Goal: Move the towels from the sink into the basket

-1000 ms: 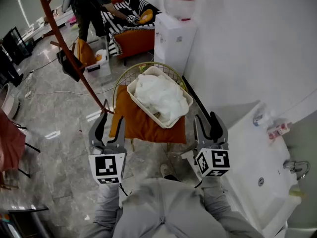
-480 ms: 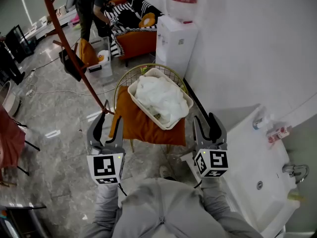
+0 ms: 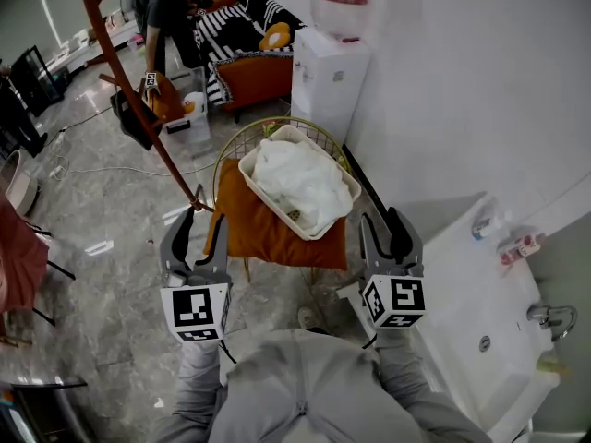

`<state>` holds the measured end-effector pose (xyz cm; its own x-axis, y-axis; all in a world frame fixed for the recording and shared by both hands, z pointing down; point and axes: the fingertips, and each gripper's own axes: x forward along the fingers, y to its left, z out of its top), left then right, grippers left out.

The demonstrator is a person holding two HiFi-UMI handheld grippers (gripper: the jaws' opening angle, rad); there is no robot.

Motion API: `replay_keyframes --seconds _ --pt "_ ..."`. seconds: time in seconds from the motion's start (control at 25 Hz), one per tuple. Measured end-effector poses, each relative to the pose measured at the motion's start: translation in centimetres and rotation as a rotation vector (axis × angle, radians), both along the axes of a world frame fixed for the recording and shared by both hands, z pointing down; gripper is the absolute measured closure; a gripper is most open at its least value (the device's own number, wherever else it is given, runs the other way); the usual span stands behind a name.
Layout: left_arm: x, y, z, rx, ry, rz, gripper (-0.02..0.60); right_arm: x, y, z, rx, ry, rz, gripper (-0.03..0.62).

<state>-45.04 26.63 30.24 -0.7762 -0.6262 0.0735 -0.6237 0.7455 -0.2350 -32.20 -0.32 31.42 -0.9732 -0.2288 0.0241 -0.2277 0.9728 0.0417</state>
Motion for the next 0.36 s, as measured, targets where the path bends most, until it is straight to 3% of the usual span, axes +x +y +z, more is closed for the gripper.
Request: replay_keyframes --seconds 0.36 --pt "-0.13 -0.14 0.22 -0.011 0.001 -0.002 0.347 -0.07 -0.1 -0.05 0.003 0.001 -0.005 0.388"
